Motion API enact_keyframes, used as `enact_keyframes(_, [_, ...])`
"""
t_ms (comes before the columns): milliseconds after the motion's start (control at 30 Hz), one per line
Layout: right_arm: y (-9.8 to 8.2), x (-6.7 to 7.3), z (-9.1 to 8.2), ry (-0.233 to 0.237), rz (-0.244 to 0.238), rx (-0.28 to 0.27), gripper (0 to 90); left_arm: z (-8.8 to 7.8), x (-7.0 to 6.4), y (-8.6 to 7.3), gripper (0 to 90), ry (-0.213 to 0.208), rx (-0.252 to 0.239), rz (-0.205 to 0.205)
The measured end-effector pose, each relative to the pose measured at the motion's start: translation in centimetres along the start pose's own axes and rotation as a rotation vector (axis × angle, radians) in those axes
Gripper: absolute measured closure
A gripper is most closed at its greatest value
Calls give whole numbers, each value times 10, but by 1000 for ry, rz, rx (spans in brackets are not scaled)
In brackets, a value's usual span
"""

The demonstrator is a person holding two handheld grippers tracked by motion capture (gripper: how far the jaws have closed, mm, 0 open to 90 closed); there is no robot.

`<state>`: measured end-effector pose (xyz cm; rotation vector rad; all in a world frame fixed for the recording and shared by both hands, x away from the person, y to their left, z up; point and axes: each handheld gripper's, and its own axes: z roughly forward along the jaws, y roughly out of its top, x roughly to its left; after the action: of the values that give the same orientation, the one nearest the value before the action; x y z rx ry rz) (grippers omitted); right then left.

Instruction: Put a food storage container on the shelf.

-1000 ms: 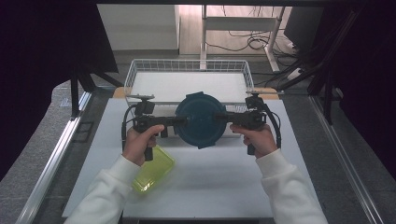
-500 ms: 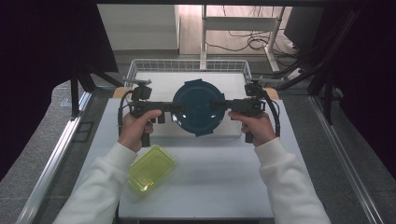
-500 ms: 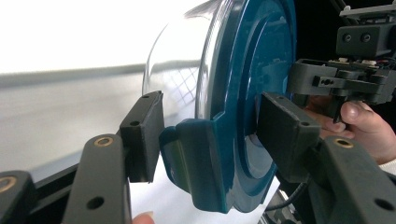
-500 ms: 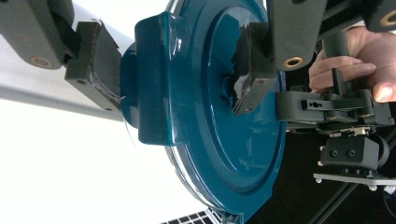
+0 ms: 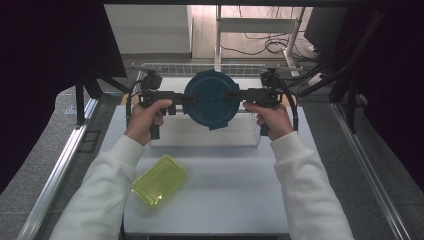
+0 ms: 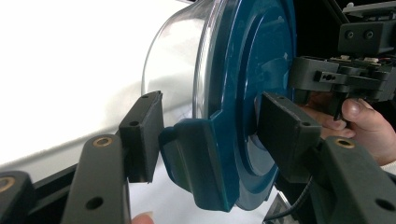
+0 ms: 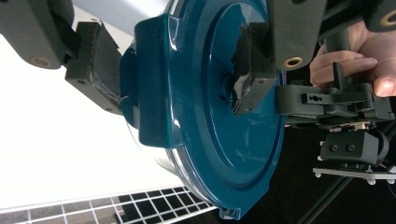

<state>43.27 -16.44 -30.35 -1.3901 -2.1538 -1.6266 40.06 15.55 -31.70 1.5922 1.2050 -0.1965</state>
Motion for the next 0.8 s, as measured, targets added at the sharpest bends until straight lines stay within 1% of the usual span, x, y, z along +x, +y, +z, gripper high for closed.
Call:
enact_keyframes(100, [6,-2,1,0,10,-5,386,1,0,9,415,1,-2,1])
enact_keyframes(233, [14,-5,1,-10,20,-11,386,6,3,19,415,-9,8,5])
enact_keyframes(300, [18,-7,2,-14,27,-12,386,9,6,24,415,-11,16,7])
enact_keyframes(367, [21,-10,3,-18,40,-8,386,12,9,29,414,-12,19,0])
enact_keyframes(400, [22,-11,4,-20,45,-7,386,14,11,31,413,-10,27,4])
enact_keyframes(500, [27,-16,9,-24,50,-5,386,16,15,38,410,-6,38,3])
enact_keyframes(633, [32,-18,13,-22,58,-7,386,18,19,46,410,-8,32,1])
enact_keyframes(667, [34,-19,14,-23,64,-2,386,18,20,48,409,-6,38,-2])
enact_keyframes(800, [38,-20,19,-26,70,-2,386,18,25,54,409,-8,29,-15])
